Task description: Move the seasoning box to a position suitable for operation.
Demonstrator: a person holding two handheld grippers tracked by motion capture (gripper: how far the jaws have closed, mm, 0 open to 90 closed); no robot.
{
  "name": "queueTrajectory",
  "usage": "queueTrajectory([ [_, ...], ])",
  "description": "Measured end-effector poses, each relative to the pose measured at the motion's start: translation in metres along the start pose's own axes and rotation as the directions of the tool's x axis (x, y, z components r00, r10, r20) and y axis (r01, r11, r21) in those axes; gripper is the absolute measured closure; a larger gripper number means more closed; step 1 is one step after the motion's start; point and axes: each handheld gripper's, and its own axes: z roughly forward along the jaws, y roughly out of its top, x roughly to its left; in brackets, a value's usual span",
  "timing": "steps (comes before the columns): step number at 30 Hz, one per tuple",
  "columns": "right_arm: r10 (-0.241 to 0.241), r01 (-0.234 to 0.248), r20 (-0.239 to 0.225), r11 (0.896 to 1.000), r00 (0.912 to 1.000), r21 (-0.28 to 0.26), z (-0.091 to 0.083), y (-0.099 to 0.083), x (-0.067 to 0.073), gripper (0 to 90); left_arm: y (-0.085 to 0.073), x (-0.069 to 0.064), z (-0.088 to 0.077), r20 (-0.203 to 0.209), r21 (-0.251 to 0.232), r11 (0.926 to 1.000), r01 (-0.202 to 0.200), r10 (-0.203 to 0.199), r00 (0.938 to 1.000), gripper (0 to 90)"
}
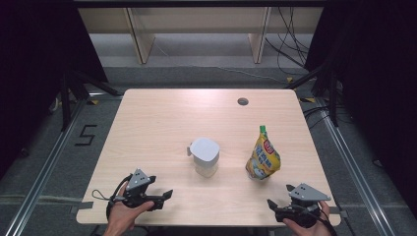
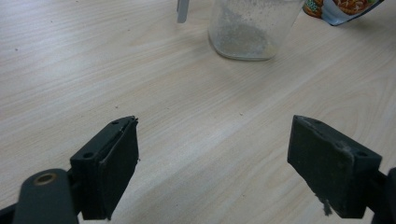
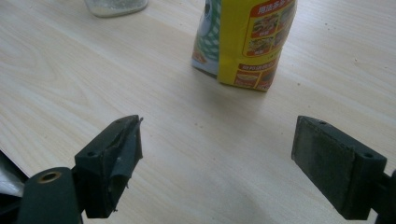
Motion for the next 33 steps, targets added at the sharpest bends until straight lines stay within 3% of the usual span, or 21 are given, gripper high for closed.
queueTrajectory([
  [3,0.007,-0.007,-0.020,1.000,0.9998,0.009,0.000,0.000,0.001,17.4,0.000,0.000,0.000,-0.003,0.000,1.0000,-0.006,0.006,1.0000,15.8],
  [8,-0.003,0.003,-0.012,1.000,0.9999,-0.010,0.001,0.000,0.000,17.8,0.000,0.001,0.000,-0.010,0.004,1.0000,-0.001,0.001,0.9999,15.9],
  [9,0.003,-0.003,-0.024,1.000,0.9997,0.004,0.001,0.001,0.001,17.8,0.001,0.002,-0.001,-0.011,0.004,0.9996,-0.029,0.029,0.9995,16.0],
  [10,0.012,-0.011,-0.045,1.000,0.9989,0.015,0.000,0.001,0.000,17.8,0.001,0.002,-0.001,-0.014,0.003,0.9997,-0.022,0.022,0.9997,16.8],
  [12,-0.011,0.011,-0.004,1.000,0.9999,-0.007,0.001,0.000,0.000,17.8,0.001,0.002,0.000,-0.019,-0.004,1.0000,-0.008,0.008,0.9998,18.2],
  [14,0.004,-0.004,-0.014,1.000,0.9999,-0.006,0.001,0.000,0.000,17.8,0.003,0.004,-0.001,-0.023,-0.002,0.9995,-0.031,0.031,0.9993,18.7],
  [15,0.021,-0.021,-0.023,1.000,0.9995,0.004,0.001,0.000,0.001,17.8,0.002,0.004,0.000,-0.023,-0.005,0.9999,-0.016,0.016,0.9996,19.8],
  [17,0.003,-0.003,-0.004,1.000,1.0000,-0.010,0.000,0.001,0.000,17.8,0.003,0.006,0.000,-0.029,0.008,0.9994,-0.033,0.033,0.9990,21.0],
  [18,0.005,-0.005,-0.002,1.000,1.0000,-0.003,0.000,0.001,0.001,17.8,0.003,0.005,0.002,-0.031,-0.016,0.9998,-0.013,0.012,0.9994,21.4],
  [21,0.002,-0.002,0.002,1.000,1.0000,-0.008,0.001,0.000,0.001,17.8,0.006,0.007,0.004,-0.030,-0.027,0.9996,-0.013,0.012,0.9995,23.6],
  [22,0.013,-0.013,-0.010,1.000,0.9999,0.003,0.001,0.000,0.001,17.8,0.007,0.008,0.003,-0.034,-0.021,0.9993,-0.032,0.031,0.9989,24.3],
  [26,0.021,-0.021,-0.003,1.000,0.9998,-0.007,0.001,0.001,0.001,18.0,0.014,0.009,0.005,-0.047,-0.027,0.9988,-0.041,0.040,0.9981,27.1],
  [30,0.018,-0.018,0.001,1.000,0.9998,-0.007,0.001,0.000,0.000,18.0,0.025,0.013,0.016,-0.055,-0.051,0.9978,-0.042,0.040,0.9977,31.1],
  [33,0.022,-0.022,-0.005,1.000,0.9998,-0.008,0.001,0.000,0.001,18.0,0.034,0.014,0.024,-0.073,-0.049,0.9967,-0.064,0.060,0.9955,33.6],
])
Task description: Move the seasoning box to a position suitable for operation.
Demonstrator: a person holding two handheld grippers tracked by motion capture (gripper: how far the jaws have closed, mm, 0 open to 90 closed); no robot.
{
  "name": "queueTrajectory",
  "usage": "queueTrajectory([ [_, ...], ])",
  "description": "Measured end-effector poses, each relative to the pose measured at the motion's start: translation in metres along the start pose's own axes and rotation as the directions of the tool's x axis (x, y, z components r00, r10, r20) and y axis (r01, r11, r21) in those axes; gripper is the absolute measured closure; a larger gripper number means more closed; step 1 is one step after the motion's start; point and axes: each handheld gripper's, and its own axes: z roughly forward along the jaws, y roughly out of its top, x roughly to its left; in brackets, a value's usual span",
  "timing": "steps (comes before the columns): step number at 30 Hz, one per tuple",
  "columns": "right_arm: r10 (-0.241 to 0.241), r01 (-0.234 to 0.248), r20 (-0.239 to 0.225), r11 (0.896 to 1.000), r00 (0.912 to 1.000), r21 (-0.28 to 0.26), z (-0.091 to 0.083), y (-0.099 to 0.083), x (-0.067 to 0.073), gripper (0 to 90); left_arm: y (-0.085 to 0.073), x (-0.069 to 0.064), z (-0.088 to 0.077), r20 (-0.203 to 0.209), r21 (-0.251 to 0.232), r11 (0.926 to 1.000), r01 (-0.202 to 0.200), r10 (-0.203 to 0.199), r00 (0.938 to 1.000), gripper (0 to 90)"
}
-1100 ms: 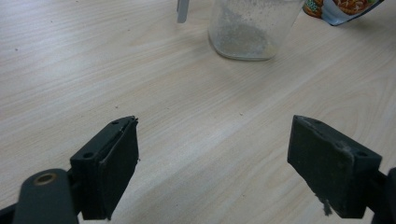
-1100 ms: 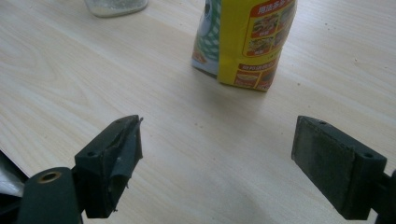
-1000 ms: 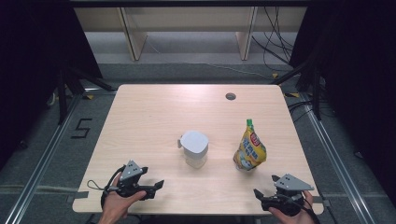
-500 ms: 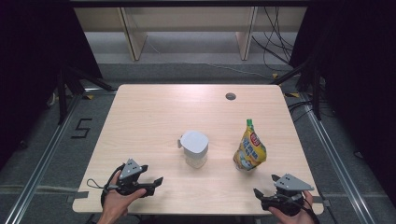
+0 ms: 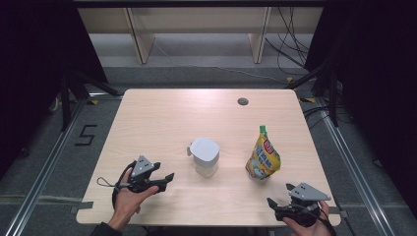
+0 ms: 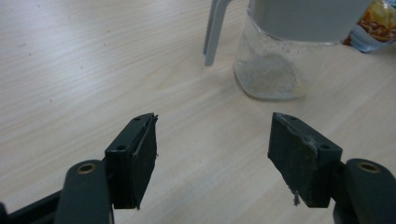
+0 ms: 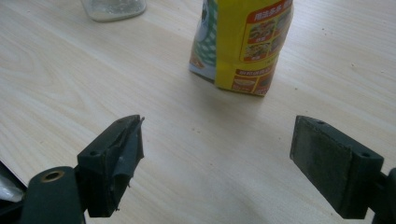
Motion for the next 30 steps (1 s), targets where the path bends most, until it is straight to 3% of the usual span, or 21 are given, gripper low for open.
queueTrajectory([
  [9,0.002,-0.002,0.001,1.000,1.0000,0.000,0.000,-0.001,-0.001,18.1,0.014,-0.002,0.025,0.014,0.000,0.9999,-0.014,0.014,0.9998,46.2],
  [11,0.002,-0.002,-0.004,1.000,1.0000,-0.003,0.000,-0.001,-0.001,18.1,0.017,-0.001,0.031,0.010,0.005,0.9987,-0.051,0.051,0.9986,48.3],
  [14,-0.001,0.001,-0.003,1.000,1.0000,-0.003,0.000,0.000,0.000,18.2,0.018,-0.002,0.037,0.013,0.002,0.9992,-0.039,0.039,0.9991,53.6],
  [15,-0.001,0.001,-0.003,1.000,1.0000,-0.003,0.000,0.000,0.000,18.3,0.020,0.001,0.042,0.012,0.015,0.9971,-0.074,0.074,0.9972,55.1],
  [17,-0.008,0.008,-0.009,1.000,0.9999,-0.002,0.000,0.000,0.000,18.3,0.022,0.001,0.048,0.010,-0.003,0.9983,-0.059,0.059,0.9982,56.8],
  [20,-0.025,0.026,0.006,1.000,0.9997,-0.016,0.000,0.000,-0.001,18.3,0.027,0.001,0.056,0.007,-0.001,0.9971,-0.076,0.076,0.9971,58.4],
  [22,-0.025,0.025,0.008,1.000,0.9996,-0.019,0.000,0.000,-0.001,18.3,0.030,0.002,0.058,0.013,0.025,0.9933,-0.113,0.112,0.9936,58.9],
  [24,-0.025,0.025,0.007,1.000,0.9997,-0.018,0.000,0.000,-0.001,18.3,0.032,0.001,0.063,0.006,0.006,0.9949,-0.101,0.100,0.9949,59.4],
  [25,-0.026,0.026,0.006,1.000,0.9996,-0.017,0.001,0.000,-0.001,18.3,0.033,0.003,0.064,0.014,0.023,0.9925,-0.120,0.120,0.9927,60.1],
  [28,-0.033,0.033,0.006,0.999,0.9994,-0.012,0.001,0.000,-0.001,18.3,0.035,0.002,0.071,0.015,-0.011,0.9944,-0.105,0.106,0.9943,62.4],
  [30,-0.031,0.031,0.006,0.999,0.9995,-0.016,0.000,0.000,-0.001,18.3,0.037,0.003,0.074,0.016,0.001,0.9916,-0.129,0.129,0.9915,64.0],
])
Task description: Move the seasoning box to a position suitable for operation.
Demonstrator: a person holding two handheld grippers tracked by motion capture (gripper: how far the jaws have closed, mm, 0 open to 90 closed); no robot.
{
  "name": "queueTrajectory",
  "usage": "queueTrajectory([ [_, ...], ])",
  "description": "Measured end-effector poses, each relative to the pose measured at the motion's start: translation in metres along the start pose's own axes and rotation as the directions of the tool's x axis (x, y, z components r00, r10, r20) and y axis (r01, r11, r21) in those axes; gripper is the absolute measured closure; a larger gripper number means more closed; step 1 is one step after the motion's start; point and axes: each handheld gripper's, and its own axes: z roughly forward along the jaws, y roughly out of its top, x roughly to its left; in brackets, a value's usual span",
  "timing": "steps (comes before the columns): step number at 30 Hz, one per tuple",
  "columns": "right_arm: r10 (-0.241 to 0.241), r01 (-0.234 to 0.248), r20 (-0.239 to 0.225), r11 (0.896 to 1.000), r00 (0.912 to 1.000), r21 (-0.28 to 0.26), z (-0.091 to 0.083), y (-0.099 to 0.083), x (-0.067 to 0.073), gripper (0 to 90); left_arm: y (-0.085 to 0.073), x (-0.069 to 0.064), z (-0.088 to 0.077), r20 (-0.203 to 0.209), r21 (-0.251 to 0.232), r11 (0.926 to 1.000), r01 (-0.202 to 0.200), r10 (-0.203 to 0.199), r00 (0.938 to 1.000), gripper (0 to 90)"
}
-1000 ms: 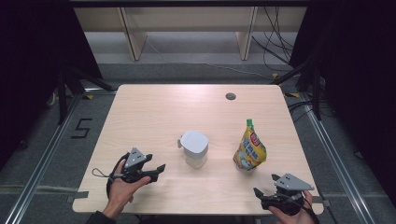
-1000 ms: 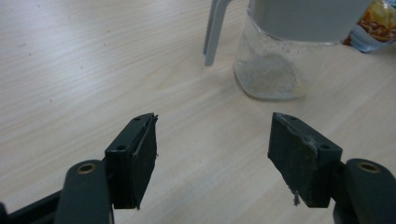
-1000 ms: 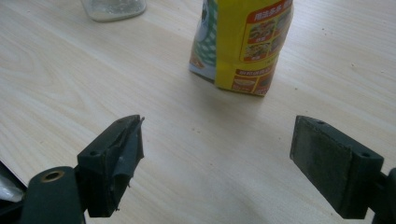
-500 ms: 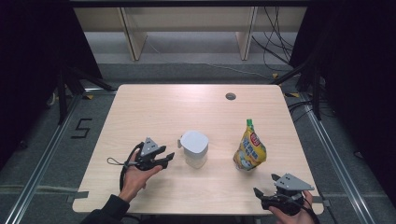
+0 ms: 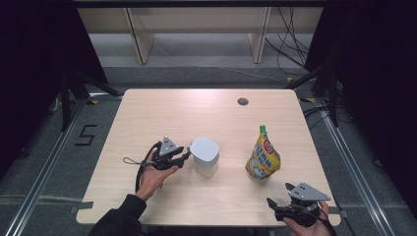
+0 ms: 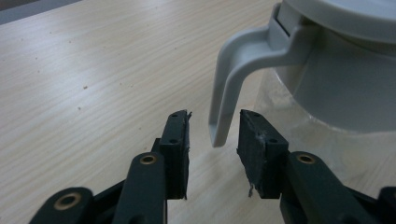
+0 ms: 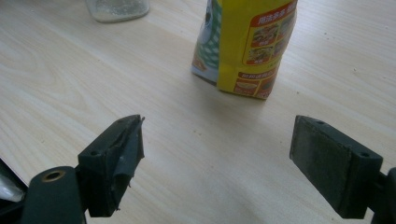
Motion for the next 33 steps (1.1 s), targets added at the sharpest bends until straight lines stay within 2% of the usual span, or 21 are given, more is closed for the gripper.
queueTrajectory([
  [1,0.002,-0.002,0.000,1.000,1.0000,0.001,0.000,0.000,0.000,18.3,0.001,-0.001,0.003,0.000,-0.016,0.9998,0.008,-0.008,1.0000,64.8],
  [4,0.003,-0.003,0.002,1.000,1.0000,-0.004,0.000,0.000,0.000,18.3,0.004,-0.002,0.007,0.009,-0.024,0.9997,0.005,-0.005,0.9999,67.1],
  [5,0.002,-0.002,0.002,1.000,1.0000,-0.005,0.000,0.000,-0.001,18.3,0.006,-0.001,0.008,0.012,-0.021,0.9997,-0.014,0.014,0.9998,67.6],
  [6,0.002,-0.002,0.001,1.000,1.0000,-0.005,0.000,0.000,-0.001,18.3,0.007,-0.003,0.010,0.012,-0.026,0.9996,-0.005,0.005,0.9999,68.1],
  [11,-0.001,0.001,-0.004,1.000,1.0000,-0.003,0.000,0.000,0.000,18.3,0.010,-0.003,0.015,0.022,-0.036,0.9993,-0.010,0.011,0.9997,72.1],
  [12,-0.002,0.002,-0.004,1.000,1.0000,-0.004,0.000,0.000,0.000,18.3,0.011,-0.001,0.015,0.026,-0.016,0.9991,-0.038,0.039,0.9989,73.4],
  [15,-0.003,0.003,-0.004,1.000,1.0000,-0.004,0.000,0.000,0.000,18.3,0.011,-0.003,0.017,0.028,-0.034,0.9990,-0.028,0.029,0.9992,77.8],
  [17,-0.005,0.005,-0.006,1.000,1.0000,-0.003,0.000,0.000,0.000,18.3,0.011,-0.002,0.016,0.026,-0.019,0.9983,-0.055,0.055,0.9981,78.2],
  [20,0.005,-0.005,-0.008,1.000,1.0000,-0.008,0.001,0.000,0.001,18.3,0.011,-0.003,0.016,0.018,-0.031,0.9978,-0.058,0.058,0.9981,78.6],
  [21,-0.004,0.004,-0.010,1.000,0.9999,-0.011,0.001,0.000,0.000,18.2,0.010,-0.004,0.015,0.013,-0.028,0.9988,-0.039,0.040,0.9991,78.6],
  [23,0.012,-0.012,-0.011,1.000,0.9999,-0.007,0.001,0.000,0.002,18.2,0.010,-0.004,0.012,0.007,-0.017,0.9976,-0.067,0.067,0.9977,78.3],
  [24,0.006,-0.006,-0.004,1.000,1.0000,-0.003,0.001,0.000,0.001,18.3,0.009,-0.005,0.011,0.012,-0.020,0.9988,-0.045,0.045,0.9989,78.1],
  [25,-0.007,0.007,-0.004,1.000,1.0000,-0.005,0.001,0.000,0.000,18.3,0.009,-0.004,0.008,0.005,-0.005,0.9975,-0.070,0.070,0.9975,77.8],
  [26,-0.002,0.002,-0.009,1.000,1.0000,-0.001,0.001,0.000,0.001,18.3,0.008,-0.005,0.007,0.009,-0.012,0.9990,-0.042,0.042,0.9991,77.6],
  [28,0.006,-0.006,-0.021,1.000,0.9998,0.000,0.001,0.000,0.001,18.3,0.007,-0.006,0.003,0.004,0.001,0.9994,-0.034,0.034,0.9994,76.9],
  [30,0.013,-0.013,-0.022,1.000,0.9997,0.001,0.001,0.000,0.002,18.3,0.005,-0.006,-0.002,-0.001,0.014,0.9987,-0.050,0.050,0.9988,76.2],
  [31,-0.001,0.001,-0.020,1.000,0.9998,0.001,0.001,0.000,0.001,18.3,0.004,-0.008,-0.004,-0.006,0.015,0.9992,-0.037,0.037,0.9993,75.9],
  [33,0.010,-0.010,-0.006,1.000,0.9999,0.000,0.001,0.000,0.002,18.3,0.003,-0.007,-0.006,-0.006,0.019,0.9987,-0.048,0.048,0.9988,75.2],
])
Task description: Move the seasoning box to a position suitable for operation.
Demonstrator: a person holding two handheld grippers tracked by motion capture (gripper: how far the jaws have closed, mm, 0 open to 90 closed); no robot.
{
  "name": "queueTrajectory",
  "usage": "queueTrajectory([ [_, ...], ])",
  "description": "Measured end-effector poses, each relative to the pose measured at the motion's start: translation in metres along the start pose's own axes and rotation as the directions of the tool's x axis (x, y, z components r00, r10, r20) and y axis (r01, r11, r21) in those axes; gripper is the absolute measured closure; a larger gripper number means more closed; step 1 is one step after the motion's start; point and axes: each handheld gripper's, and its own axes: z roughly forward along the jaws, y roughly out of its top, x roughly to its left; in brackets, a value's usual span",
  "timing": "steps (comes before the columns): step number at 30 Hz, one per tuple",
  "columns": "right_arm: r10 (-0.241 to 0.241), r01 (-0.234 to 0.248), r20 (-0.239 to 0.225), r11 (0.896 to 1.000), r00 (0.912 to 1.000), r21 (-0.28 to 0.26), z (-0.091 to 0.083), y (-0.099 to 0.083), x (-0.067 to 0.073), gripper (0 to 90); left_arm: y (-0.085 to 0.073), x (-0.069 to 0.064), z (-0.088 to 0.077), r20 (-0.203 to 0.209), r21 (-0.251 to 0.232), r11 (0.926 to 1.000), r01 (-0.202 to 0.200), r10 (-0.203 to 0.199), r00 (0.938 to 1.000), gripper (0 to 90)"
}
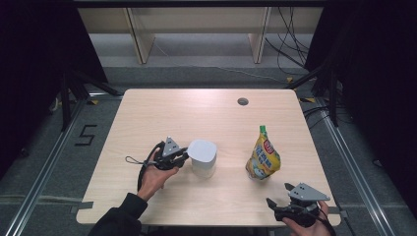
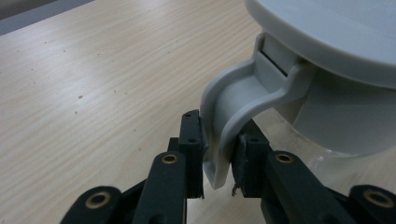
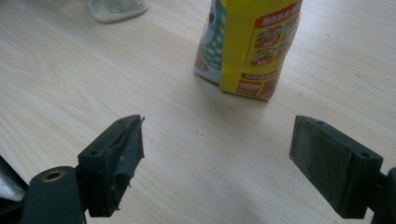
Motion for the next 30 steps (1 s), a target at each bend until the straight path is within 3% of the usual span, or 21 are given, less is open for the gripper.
queueTrajectory([
  [1,-0.007,0.007,-0.001,1.000,1.0000,-0.002,0.000,0.000,0.000,18.3,-0.003,-0.002,-0.004,-0.004,-0.001,0.9998,0.020,-0.020,0.9998,74.9],
  [2,0.004,-0.004,0.000,1.000,1.0000,0.001,0.000,0.000,0.001,18.3,-0.003,-0.002,-0.006,-0.004,0.011,0.9999,0.003,-0.003,1.0000,74.6],
  [3,-0.008,0.008,-0.002,1.000,1.0000,-0.004,0.000,0.000,0.000,18.3,-0.004,-0.003,-0.008,-0.003,0.010,0.9997,0.020,-0.020,0.9998,74.3],
  [6,-0.007,0.007,-0.001,1.000,1.0000,-0.001,0.000,0.000,0.000,18.3,-0.005,-0.003,-0.010,0.001,0.010,0.9998,0.016,-0.016,0.9999,73.5],
  [7,-0.021,0.021,-0.001,1.000,0.9998,-0.005,0.000,0.000,-0.001,18.3,-0.006,-0.004,-0.009,0.005,0.005,0.9989,0.047,-0.047,0.9989,73.2],
  [8,0.009,-0.009,-0.010,1.000,0.9999,0.005,0.000,0.000,0.001,18.3,-0.005,-0.004,-0.008,0.007,-0.009,0.9985,0.055,-0.055,0.9985,73.0],
  [9,-0.007,0.007,-0.003,1.000,1.0000,-0.004,0.000,0.000,0.000,18.3,-0.004,-0.002,-0.009,0.009,0.008,0.9998,0.019,-0.019,0.9998,72.7],
  [11,-0.019,0.019,-0.002,1.000,0.9998,-0.003,0.000,0.000,-0.001,18.3,-0.004,-0.003,-0.006,0.011,-0.012,0.9990,0.044,-0.044,0.9990,71.4],
  [12,-0.008,0.008,-0.008,1.000,0.9999,-0.003,0.001,0.000,0.000,18.3,-0.003,0.000,-0.007,0.012,0.006,0.9998,0.017,-0.017,0.9998,70.3],
  [14,-0.025,0.025,-0.009,1.000,0.9997,-0.005,0.001,0.000,-0.001,18.4,-0.003,-0.001,-0.006,0.018,0.001,0.9996,0.030,-0.030,0.9994,72.1],
  [16,-0.006,0.006,-0.007,1.000,1.0000,0.000,0.001,0.000,0.001,18.5,-0.003,-0.001,-0.007,0.020,0.007,1.0000,-0.004,0.003,0.9998,73.0],
  [17,-0.005,0.005,-0.009,1.000,0.9999,-0.001,0.001,0.000,0.001,18.5,-0.004,-0.002,-0.007,0.020,0.005,0.9998,0.021,-0.021,0.9996,73.2],
  [18,-0.027,0.027,-0.010,1.000,0.9996,-0.005,0.001,0.000,-0.001,18.5,-0.004,-0.002,-0.007,0.012,0.001,0.9998,0.019,-0.019,0.9998,73.3],
  [21,-0.018,0.018,-0.005,1.000,0.9998,-0.002,0.000,0.000,0.001,18.5,-0.006,-0.003,-0.009,0.022,-0.001,0.9998,0.019,-0.019,0.9996,73.4],
  [22,-0.018,0.018,-0.006,1.000,0.9998,-0.002,0.000,0.000,0.000,18.5,-0.006,-0.006,-0.009,0.022,-0.014,0.9989,0.045,-0.045,0.9988,73.3],
  [24,-0.022,0.022,-0.026,1.000,0.9994,0.007,0.001,0.000,0.000,18.5,-0.007,-0.007,-0.011,0.035,0.005,0.9996,0.027,-0.027,0.9990,73.3],
  [26,-0.030,0.030,-0.010,1.000,0.9995,-0.003,0.001,0.001,0.000,18.5,-0.007,-0.012,-0.012,0.041,-0.014,0.9995,0.027,-0.027,0.9988,73.3],
  [27,-0.018,0.018,-0.018,1.000,0.9997,0.004,0.001,0.001,0.001,18.5,-0.007,-0.014,-0.014,0.040,0.001,0.9997,0.023,-0.023,0.9989,73.3],
  [29,-0.033,0.033,-0.010,0.999,0.9994,-0.006,0.001,0.001,0.000,18.6,-0.008,-0.019,-0.014,0.041,-0.011,0.9992,0.040,-0.039,0.9984,73.1],
  [30,-0.033,0.033,-0.011,0.999,0.9994,-0.006,0.001,0.001,0.000,18.6,-0.007,-0.021,-0.017,0.055,0.014,0.9992,0.036,-0.037,0.9978,72.9],
])
